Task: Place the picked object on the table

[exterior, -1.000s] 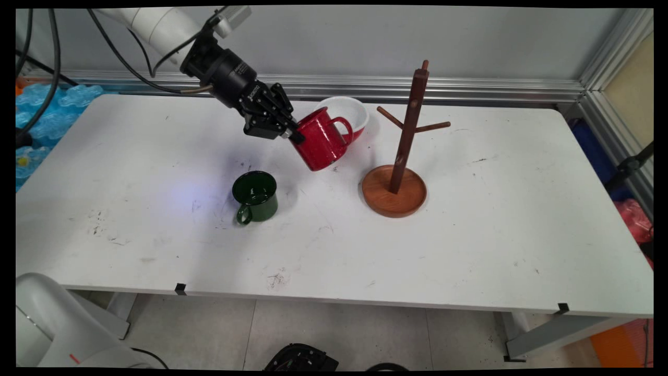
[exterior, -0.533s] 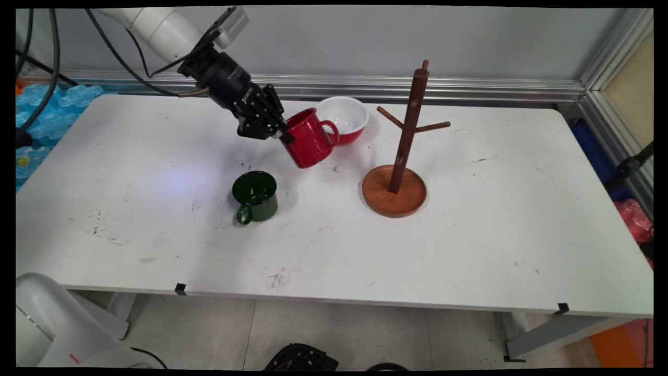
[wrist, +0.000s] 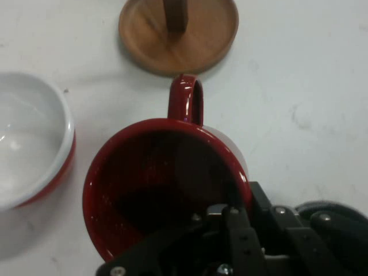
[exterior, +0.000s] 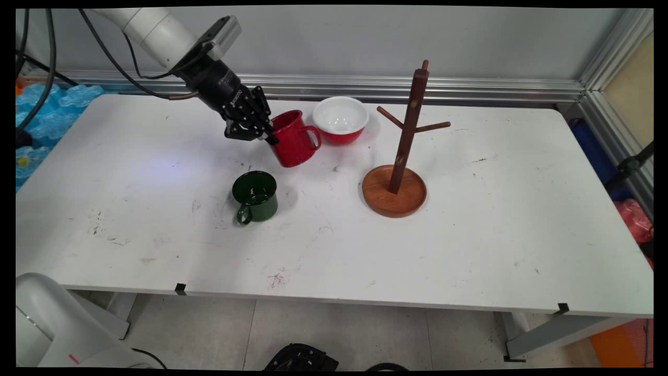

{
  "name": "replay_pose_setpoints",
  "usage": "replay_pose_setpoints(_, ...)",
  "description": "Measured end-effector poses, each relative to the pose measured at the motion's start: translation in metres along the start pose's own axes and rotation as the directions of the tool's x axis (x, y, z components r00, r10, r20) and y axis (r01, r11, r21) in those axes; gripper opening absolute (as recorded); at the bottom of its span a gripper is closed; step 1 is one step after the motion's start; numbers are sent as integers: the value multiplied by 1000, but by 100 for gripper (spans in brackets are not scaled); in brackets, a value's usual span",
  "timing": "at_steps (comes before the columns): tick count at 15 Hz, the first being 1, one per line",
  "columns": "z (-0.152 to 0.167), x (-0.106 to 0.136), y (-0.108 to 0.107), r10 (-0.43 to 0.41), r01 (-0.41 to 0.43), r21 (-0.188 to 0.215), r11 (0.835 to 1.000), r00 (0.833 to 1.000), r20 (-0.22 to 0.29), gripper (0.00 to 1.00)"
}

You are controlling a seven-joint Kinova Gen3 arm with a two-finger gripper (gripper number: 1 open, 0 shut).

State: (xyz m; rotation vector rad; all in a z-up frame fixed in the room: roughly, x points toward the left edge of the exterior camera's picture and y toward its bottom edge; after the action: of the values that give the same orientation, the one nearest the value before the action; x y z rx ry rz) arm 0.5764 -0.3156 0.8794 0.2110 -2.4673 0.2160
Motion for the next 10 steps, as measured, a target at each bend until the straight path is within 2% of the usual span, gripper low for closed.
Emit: replay_pose_setpoints(10, -4, -11, -6, 129, -131, 16, 991, 987, 96, 0)
